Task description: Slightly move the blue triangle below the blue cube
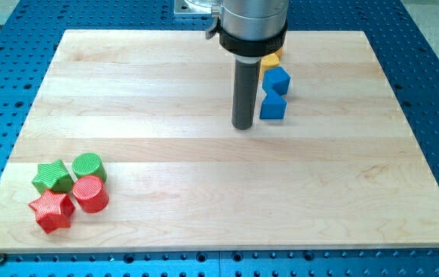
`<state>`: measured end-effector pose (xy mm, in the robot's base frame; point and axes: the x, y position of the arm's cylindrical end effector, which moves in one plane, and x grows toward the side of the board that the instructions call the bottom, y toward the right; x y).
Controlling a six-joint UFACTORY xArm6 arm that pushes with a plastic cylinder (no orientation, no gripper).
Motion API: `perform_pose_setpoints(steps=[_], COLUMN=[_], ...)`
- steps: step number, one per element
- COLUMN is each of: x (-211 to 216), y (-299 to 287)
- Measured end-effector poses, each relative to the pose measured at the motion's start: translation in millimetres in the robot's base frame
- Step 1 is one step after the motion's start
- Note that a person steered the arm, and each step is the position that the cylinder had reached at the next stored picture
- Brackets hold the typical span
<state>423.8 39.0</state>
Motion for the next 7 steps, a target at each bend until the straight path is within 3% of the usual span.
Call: perform_pose_setpoints(steps=[2,3,4,5,7], x=[-5,8,86,112,112], y=[23,5,-28,-32,-36])
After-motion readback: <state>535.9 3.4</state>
